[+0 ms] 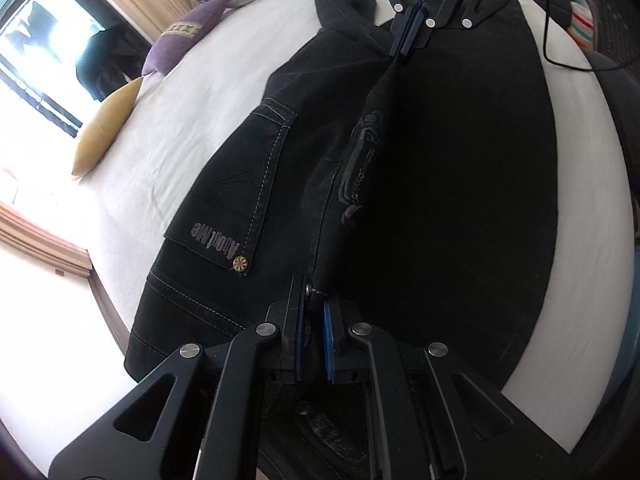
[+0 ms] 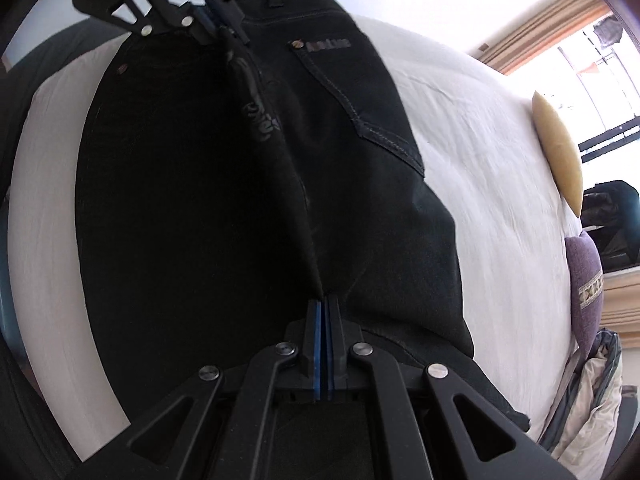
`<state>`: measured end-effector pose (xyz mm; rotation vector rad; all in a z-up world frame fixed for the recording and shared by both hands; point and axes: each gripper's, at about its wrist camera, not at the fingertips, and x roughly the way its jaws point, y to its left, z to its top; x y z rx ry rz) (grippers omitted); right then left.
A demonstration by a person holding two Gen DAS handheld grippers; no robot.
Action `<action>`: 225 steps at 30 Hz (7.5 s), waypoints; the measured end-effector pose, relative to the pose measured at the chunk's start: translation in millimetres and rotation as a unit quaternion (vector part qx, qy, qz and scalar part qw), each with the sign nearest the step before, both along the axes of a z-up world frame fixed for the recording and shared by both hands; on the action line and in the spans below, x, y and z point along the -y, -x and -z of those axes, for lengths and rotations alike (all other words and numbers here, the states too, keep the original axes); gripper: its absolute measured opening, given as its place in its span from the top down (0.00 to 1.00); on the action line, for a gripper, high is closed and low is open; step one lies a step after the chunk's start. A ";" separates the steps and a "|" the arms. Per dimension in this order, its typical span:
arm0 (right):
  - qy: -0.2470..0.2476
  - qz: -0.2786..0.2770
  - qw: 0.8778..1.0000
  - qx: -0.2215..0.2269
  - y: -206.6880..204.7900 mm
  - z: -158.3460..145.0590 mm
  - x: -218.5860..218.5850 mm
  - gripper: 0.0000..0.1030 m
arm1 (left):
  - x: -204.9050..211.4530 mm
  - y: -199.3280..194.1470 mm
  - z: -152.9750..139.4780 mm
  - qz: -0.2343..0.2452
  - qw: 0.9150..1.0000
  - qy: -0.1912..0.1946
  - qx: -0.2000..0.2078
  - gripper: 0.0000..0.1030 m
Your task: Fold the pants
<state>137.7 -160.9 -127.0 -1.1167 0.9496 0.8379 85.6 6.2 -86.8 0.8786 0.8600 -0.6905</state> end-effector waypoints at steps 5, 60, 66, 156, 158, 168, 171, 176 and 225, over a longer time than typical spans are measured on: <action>0.039 -0.022 0.999 0.016 20.7 13.9 -4.9 0.99 | 11.9 21.4 14.3 0.041 0.999 -0.022 -0.002 0.94; -0.294 0.349 0.890 -0.024 46.4 -40.0 103.2 0.29 | -10.3 23.4 -26.1 -0.081 0.996 0.039 0.014 0.36; -0.460 0.551 0.695 -0.028 -2.0 -54.6 258.5 0.29 | 57.1 -34.2 -9.3 -0.130 0.983 0.125 -0.021 0.36; -0.518 0.781 0.346 -0.039 122.3 71.7 484.2 0.90 | 128.6 -105.4 74.5 -0.262 0.952 0.119 -0.101 0.32; -0.491 0.789 0.367 -0.029 127.9 58.3 481.8 0.79 | 127.5 -103.4 74.5 -0.262 0.952 0.121 -0.098 0.32; -0.426 0.729 0.534 0.041 59.9 -23.5 481.7 0.36 | 122.7 -95.9 75.7 -0.260 0.953 0.129 -0.092 0.29; -0.354 0.713 0.605 0.011 4.7 -6.6 481.6 0.36 | 121.0 -95.3 75.1 -0.259 0.952 0.131 -0.093 0.29; -0.319 0.704 0.634 -0.040 -42.5 26.2 487.9 0.37 | 117.4 -101.0 76.6 -0.259 0.952 0.132 -0.094 0.28; -0.559 0.638 0.523 -0.083 49.9 -7.8 370.5 0.40 | 112.2 -81.5 72.2 -0.299 0.943 0.137 -0.041 0.12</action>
